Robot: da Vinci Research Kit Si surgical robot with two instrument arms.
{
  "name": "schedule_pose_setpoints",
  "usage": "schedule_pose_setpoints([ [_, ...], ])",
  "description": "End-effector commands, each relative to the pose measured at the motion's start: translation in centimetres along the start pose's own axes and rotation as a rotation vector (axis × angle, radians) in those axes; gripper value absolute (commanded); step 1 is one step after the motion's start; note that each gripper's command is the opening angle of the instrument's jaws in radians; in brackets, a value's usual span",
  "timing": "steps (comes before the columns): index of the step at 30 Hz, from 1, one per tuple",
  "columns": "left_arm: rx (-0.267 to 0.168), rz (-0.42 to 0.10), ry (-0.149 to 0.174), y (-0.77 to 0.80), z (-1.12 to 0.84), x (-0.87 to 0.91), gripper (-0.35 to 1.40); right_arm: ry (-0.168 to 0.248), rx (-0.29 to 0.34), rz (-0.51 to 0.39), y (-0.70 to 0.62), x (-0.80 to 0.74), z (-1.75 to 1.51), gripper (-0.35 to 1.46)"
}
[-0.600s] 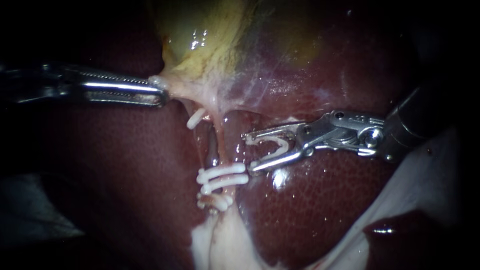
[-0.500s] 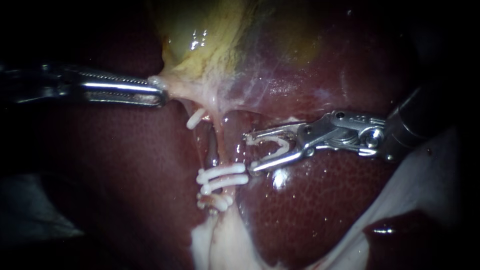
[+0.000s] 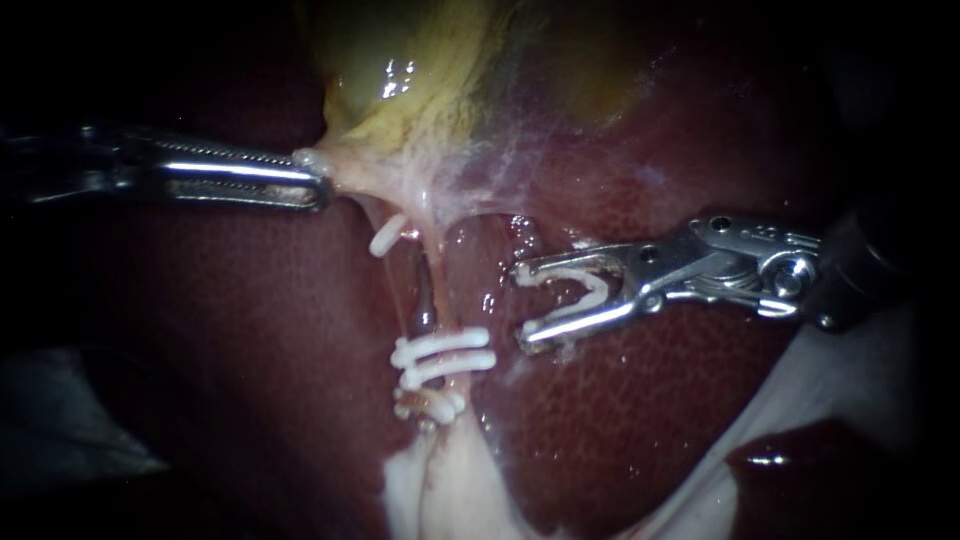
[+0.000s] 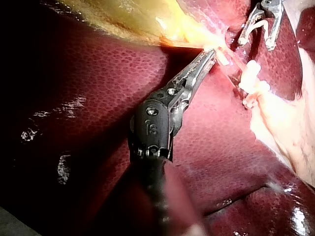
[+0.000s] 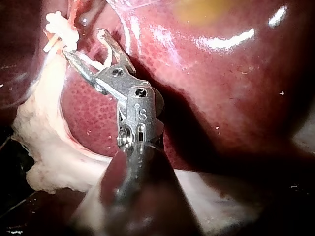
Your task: Clipping third clip right tube
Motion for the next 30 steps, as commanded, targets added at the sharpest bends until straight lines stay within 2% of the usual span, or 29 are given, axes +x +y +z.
schedule_pose_setpoints([
  [1, 0.0, 0.0, 0.0, 0.0, 0.0, 0.0, -0.35, 0.003, -0.008, -0.001, 0.0, 0.01, 0.03, 0.46],
  [14, 0.001, 0.0, 0.0, 0.0, 0.0, 0.0, -0.35, 0.012, -0.054, 0.024, 0.2, 0.15, 0.33, 0.46],
  [30, 0.0, 0.0, 0.0, -0.01, 0.0, 0.0, -0.35, 0.04, -0.038, 0.047, 0.23, 0.28, 0.55, 0.47],
])
